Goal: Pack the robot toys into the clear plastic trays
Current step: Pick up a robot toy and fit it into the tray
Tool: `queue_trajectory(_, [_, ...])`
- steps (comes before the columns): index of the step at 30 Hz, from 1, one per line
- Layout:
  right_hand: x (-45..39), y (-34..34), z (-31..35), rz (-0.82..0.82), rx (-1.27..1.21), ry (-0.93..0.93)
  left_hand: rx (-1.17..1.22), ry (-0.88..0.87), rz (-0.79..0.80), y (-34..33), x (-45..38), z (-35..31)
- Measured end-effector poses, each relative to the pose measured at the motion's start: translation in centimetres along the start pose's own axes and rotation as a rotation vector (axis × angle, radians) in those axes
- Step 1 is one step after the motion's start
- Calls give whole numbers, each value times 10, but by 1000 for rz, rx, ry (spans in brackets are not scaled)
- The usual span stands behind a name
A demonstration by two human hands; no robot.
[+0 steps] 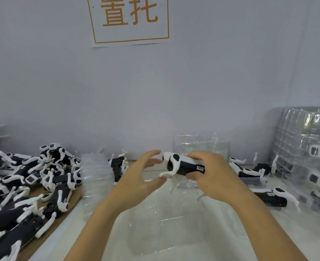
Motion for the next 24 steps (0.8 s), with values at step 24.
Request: queue_trajectory(24, [11,-81,-10,251,107,11,665,434,-190,-30,18,78])
Point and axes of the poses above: each hand's wrist, its own x-axis away from the middle knuckle, its own y-axis out of the back of the hand, z = x × y, the point moved 2 cm from there along -x, towards the middle knuckle, and after that the axes turned 4 degrees about -x, right-handed, at the moved point
